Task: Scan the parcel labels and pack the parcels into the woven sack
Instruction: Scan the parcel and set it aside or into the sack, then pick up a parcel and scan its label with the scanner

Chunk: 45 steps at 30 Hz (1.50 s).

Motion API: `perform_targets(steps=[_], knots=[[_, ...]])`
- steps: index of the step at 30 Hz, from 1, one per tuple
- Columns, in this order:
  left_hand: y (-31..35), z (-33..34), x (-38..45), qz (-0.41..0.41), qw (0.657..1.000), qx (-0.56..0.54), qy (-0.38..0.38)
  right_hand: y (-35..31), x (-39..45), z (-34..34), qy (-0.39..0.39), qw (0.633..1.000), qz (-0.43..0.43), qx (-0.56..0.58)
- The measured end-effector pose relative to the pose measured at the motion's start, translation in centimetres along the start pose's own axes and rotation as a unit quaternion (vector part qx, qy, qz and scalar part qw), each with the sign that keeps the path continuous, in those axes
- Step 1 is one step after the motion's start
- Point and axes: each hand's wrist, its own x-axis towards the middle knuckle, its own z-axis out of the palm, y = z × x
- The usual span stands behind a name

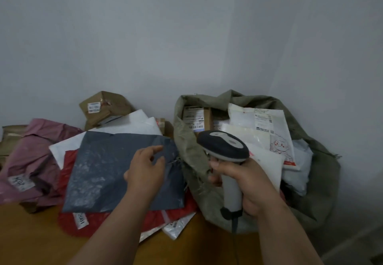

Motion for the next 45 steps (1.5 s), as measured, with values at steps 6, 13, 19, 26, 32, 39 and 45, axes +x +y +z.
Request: perform_targets(steps=[6, 13, 19, 26, 32, 39, 45], knots=[[-7.8, -8.4, -1.0, -0.068, 0.997, -0.024, -0.018, 2.8, -1.8, 10.8, -0.059, 0.996, 0.040, -0.056], [-16.0, -16.1, -1.7, -0.152, 0.985, -0.086, 0.004, 7.0, -2.7, 20.2, -0.064, 0.992, 0.090, -0.062], [-19.7, -18.1, 0.2, -0.188, 0.972, -0.140, 0.019, 8.7, -0.6, 25.0, -0.084, 0.988, 0.100, -0.086], [-22.1, -19.2, 3.8, -0.204, 0.969, -0.129, 0.045, 10.6, 4.3, 28.8, -0.079, 0.987, 0.123, -0.066], [-22.0, -19.4, 8.9, -0.173, 0.981, -0.080, 0.027, 10.7, 9.9, 31.3, -0.023, 0.993, 0.114, 0.002], [-20.9, -18.7, 17.6, -0.109, 0.993, -0.037, -0.022, 8.6, 17.3, 33.6, 0.033, 0.995, 0.083, 0.050], [-19.4, -17.5, 25.2, -0.031, 0.997, -0.023, -0.065, 6.6, 22.5, 34.8, 0.060, 0.994, 0.085, 0.034]])
